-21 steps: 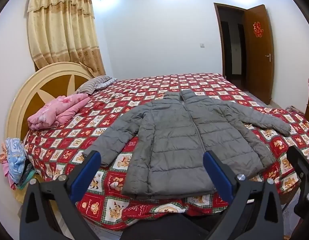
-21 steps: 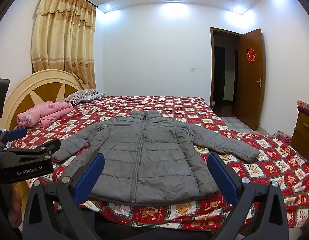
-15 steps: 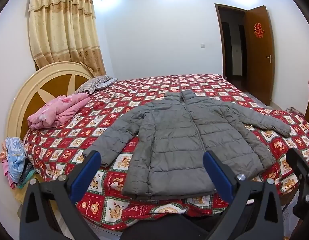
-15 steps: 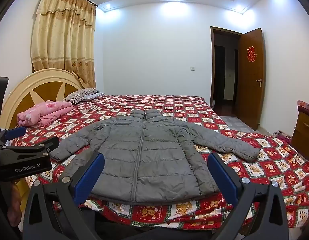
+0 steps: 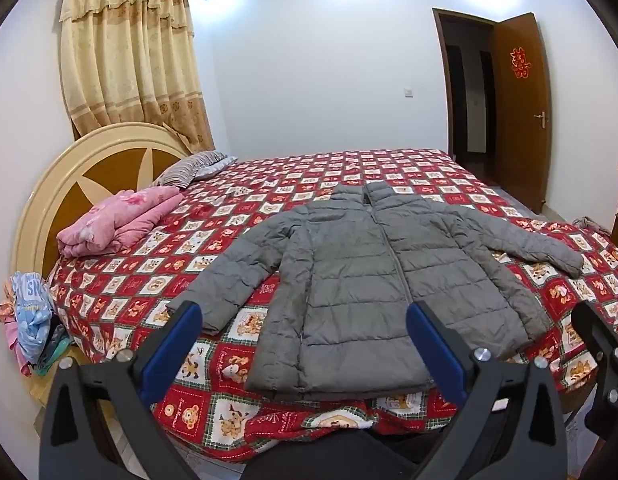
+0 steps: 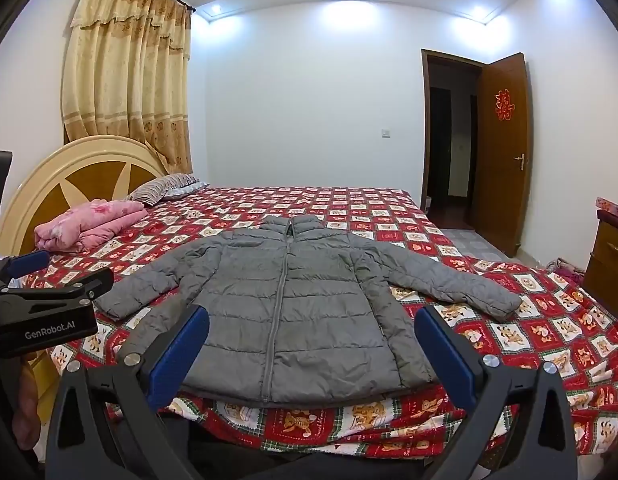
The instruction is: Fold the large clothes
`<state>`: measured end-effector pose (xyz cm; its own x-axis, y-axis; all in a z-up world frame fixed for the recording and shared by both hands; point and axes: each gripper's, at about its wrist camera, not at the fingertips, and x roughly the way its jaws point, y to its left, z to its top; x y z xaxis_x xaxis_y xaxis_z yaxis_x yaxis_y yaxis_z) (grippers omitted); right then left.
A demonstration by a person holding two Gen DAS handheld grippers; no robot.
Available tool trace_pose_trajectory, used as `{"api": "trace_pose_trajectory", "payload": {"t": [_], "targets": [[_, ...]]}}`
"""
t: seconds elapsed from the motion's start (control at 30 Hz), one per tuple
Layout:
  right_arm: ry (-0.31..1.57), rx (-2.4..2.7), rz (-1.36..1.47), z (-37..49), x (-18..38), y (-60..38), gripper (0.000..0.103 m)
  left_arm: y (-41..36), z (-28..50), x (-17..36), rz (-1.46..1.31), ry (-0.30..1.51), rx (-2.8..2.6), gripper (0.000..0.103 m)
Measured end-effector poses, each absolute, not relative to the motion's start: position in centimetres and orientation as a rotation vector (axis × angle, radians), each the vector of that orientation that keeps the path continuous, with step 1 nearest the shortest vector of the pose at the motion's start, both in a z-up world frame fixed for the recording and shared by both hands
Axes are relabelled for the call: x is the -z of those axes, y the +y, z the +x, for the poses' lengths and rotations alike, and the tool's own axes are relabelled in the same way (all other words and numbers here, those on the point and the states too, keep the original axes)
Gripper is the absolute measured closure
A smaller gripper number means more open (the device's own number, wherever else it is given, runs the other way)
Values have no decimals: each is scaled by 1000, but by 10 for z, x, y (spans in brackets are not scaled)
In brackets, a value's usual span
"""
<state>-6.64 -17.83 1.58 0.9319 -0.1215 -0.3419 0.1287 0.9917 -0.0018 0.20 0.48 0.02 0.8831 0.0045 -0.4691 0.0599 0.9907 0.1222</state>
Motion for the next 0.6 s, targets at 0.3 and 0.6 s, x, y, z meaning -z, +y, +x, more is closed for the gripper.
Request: {"api": "trace_pose_trajectory", "payload": {"t": [0.3,0.6], "targets": [[354,125,21,-64,-13,-179,1,6,3,-2,131,482,21,0],[359,122,20,-64,-11,-178,1,6,3,-2,130,482,21,0]]}}
